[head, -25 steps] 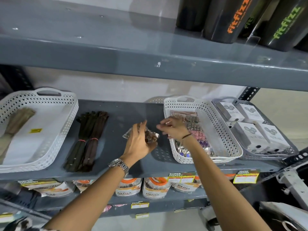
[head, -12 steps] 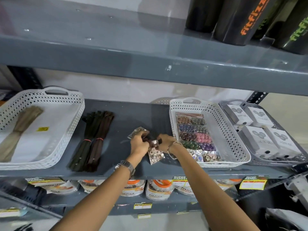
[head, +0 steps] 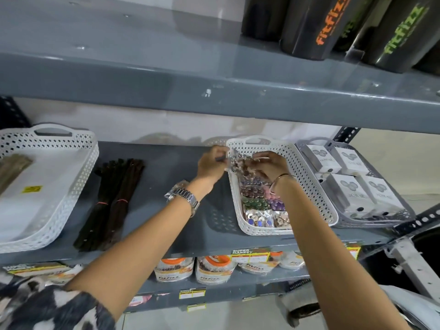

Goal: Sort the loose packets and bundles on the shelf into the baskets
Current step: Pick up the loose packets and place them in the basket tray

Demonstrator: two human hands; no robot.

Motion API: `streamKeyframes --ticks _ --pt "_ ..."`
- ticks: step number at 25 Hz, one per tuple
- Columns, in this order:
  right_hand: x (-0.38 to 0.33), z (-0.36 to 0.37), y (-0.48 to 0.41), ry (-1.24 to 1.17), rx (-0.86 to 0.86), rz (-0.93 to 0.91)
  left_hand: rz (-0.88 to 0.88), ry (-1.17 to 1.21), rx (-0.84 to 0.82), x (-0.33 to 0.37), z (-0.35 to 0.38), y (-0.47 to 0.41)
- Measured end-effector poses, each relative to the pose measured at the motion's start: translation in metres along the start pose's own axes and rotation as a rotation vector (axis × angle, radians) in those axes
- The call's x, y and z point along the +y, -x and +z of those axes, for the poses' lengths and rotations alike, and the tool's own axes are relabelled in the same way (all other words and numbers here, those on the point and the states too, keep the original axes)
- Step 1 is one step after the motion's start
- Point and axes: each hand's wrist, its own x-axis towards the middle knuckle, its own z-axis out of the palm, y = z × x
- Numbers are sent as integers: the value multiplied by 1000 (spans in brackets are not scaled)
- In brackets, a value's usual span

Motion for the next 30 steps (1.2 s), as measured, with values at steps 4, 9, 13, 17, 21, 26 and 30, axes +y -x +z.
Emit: streamKeyframes --ticks 4,9,13,17,21,26,30 --pt "38 -27 -10 251 -54 169 -15 -382 -222 -17 35 6" --pt "67 -24 -32 674 -67 148 299 -1104 -203 -28 69 14" --pt "80 -21 -26 798 43 42 313 -1336 -224 -42 75 13" --pt "81 -22 -21 919 -19 57 325 -1296 -233 -49 74 15" --pt "57 7 -12 944 110 -105 333 -902 -46 -37 48 12" --pt "28 103 4 775 -131 -415 84 -1195 78 -95 -46 5" --pt "57 164 3 941 -303 -107 -57 -1216 -39 -122 -78 18"
